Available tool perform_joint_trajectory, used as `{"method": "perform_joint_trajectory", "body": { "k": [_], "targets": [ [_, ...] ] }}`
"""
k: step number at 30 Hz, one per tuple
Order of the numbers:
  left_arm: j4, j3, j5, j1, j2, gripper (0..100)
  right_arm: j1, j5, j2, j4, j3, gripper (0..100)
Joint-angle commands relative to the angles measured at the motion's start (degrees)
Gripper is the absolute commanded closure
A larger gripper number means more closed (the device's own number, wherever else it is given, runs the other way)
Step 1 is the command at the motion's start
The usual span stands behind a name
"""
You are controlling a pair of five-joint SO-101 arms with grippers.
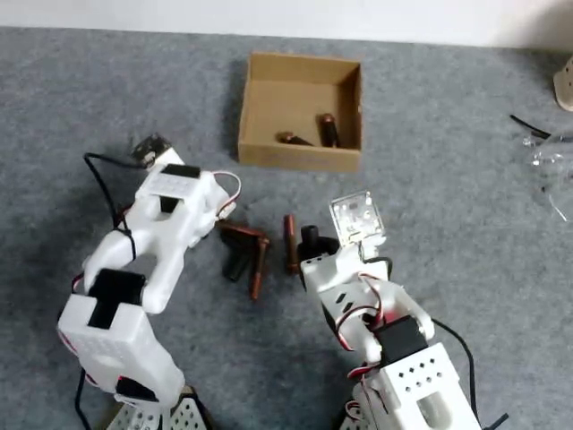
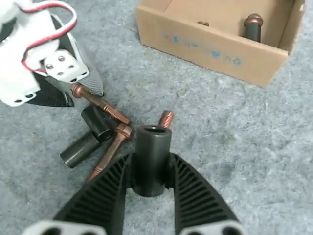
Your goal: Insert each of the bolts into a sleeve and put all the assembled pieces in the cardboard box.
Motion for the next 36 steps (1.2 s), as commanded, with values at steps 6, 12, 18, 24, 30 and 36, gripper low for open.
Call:
{"method": "perform_joint_trajectory", "body": {
  "k": [6, 12, 18, 24, 30, 36],
  "targets": [
    [0.4, -2.7, 0.6, 2.5, 1.7, 83, 0.8, 0.6, -0.9, -2.2, -0.5, 99.4],
    [0.4, -2.7, 0.6, 2.5, 1.8, 84, 0.8, 0.6, -0.9, -2.2, -0.5, 99.4],
    [0.2, -2.7, 0.4, 2.5, 2.0, 99, 0.8, 0.6, -1.0, -2.2, -0.5, 99.4],
    [0.1, -2.8, 0.3, 2.4, 2.0, 99, 0.8, 0.6, -1.0, -2.2, -0.5, 99.4],
    [0.1, -4.4, 0.1, 2.2, 2.0, 99, 0.8, 0.6, -1.0, -2.2, -0.5, 99.4],
    [0.0, -7.4, -4.6, 0.1, 1.6, 99, 0.7, 0.6, -1.1, -2.2, -0.4, 99.4]
  ]
}}
